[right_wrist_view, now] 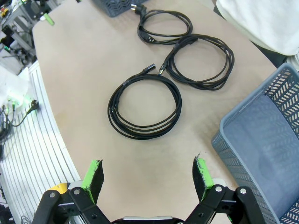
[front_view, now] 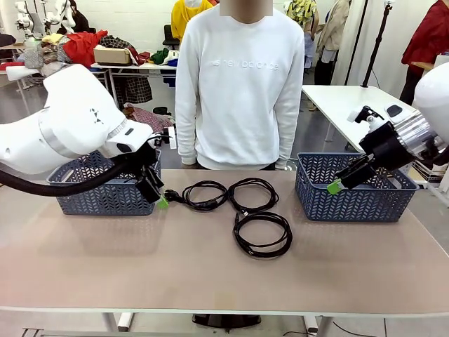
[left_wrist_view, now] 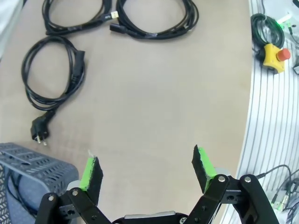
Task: Organize the cables according to human instructions.
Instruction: Pick up a bundle of cables and place it in the basket indicated by the human.
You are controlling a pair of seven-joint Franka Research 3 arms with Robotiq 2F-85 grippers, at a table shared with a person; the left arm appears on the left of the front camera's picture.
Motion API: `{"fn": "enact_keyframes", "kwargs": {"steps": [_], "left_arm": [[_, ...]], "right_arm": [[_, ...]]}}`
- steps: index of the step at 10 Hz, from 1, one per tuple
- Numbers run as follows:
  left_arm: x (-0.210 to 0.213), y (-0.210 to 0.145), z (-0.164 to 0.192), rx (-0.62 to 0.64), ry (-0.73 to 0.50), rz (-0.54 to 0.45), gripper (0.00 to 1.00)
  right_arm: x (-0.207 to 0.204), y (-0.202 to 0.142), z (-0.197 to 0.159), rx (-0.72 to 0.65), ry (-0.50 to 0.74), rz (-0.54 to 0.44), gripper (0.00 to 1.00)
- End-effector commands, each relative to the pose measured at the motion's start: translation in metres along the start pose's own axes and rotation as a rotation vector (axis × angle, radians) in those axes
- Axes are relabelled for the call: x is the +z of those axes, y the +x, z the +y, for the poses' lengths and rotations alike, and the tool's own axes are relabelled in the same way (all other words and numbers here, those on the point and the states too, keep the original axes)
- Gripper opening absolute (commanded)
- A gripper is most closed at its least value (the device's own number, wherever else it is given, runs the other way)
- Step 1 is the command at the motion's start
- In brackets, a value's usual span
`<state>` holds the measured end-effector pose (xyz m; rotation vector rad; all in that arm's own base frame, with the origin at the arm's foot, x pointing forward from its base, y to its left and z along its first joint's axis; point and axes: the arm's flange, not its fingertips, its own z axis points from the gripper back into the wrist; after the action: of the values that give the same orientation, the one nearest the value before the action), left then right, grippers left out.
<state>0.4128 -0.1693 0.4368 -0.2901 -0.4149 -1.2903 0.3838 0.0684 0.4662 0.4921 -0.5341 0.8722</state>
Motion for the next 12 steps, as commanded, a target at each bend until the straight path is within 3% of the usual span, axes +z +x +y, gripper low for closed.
{"fn": "enact_keyframes", "kwargs": {"steps": [1, 12], "left_arm": [[0.0029, 0.0014, 0.0039, 0.002, 0.007, -0.004, 1.00], [0.0029, 0.0014, 0.0039, 0.002, 0.007, -0.004, 1.00]], "right_arm": [[-0.0009, 0.0005, -0.0028, 0.019, 0.016, -0.027, 1.00], [-0.0009, 0.0005, -0.0028, 0.019, 0.016, -0.027, 1.00]]}}
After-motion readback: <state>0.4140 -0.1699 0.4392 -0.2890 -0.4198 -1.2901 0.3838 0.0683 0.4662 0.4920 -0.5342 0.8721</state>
